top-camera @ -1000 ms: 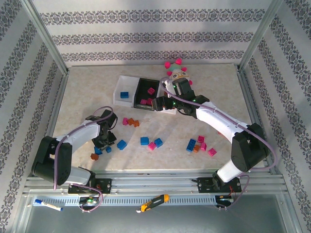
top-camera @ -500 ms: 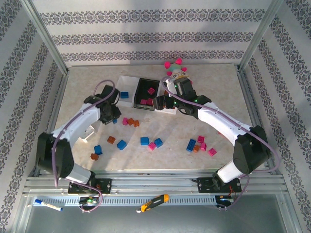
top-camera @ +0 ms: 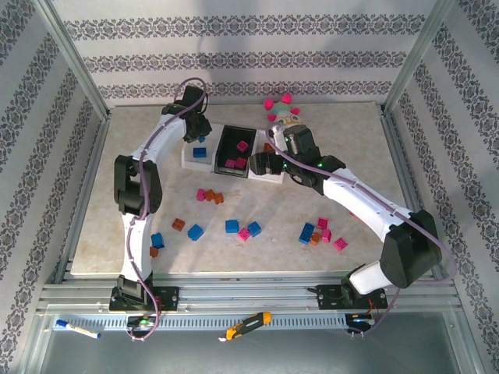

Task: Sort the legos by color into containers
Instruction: Place the lego in the container.

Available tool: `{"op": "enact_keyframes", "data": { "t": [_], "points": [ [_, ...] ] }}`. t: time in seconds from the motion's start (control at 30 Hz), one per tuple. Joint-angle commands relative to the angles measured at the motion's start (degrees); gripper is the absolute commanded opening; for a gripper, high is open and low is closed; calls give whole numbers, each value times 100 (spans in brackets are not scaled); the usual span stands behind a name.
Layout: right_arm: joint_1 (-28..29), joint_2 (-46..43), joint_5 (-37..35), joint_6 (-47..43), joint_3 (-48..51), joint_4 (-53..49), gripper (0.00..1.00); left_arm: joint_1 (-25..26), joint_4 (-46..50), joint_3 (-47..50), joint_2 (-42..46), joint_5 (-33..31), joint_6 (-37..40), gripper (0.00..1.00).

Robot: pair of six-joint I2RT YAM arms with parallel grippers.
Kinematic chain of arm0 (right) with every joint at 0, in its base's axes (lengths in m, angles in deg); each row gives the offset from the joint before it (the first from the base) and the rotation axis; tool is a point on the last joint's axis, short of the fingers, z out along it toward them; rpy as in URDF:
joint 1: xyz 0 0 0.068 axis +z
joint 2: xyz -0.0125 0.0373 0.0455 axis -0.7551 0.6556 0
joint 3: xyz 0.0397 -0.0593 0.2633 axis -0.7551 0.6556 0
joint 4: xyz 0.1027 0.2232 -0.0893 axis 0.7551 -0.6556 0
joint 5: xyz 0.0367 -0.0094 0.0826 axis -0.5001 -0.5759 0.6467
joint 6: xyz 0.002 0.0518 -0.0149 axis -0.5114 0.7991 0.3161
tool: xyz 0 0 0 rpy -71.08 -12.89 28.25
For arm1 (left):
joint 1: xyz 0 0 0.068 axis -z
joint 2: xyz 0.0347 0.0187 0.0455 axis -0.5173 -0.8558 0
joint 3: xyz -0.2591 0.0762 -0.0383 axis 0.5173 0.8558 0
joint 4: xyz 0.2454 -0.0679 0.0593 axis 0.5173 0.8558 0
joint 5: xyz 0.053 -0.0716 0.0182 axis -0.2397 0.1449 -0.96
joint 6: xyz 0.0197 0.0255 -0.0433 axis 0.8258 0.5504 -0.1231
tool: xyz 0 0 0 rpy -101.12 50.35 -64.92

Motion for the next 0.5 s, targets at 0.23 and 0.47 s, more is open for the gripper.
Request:
{"op": "enact_keyframes", "data": {
  "t": [0.23, 0.47],
  "points": [
    [-61, -486, -617, 235, 380, -357, 92, 99, 503, -485, 171, -109, 845, 90],
    [-141, -893, -1190, 734, 948, -863, 90, 568, -1575, 2483, 2300, 13, 1625, 99]
  ]
}}
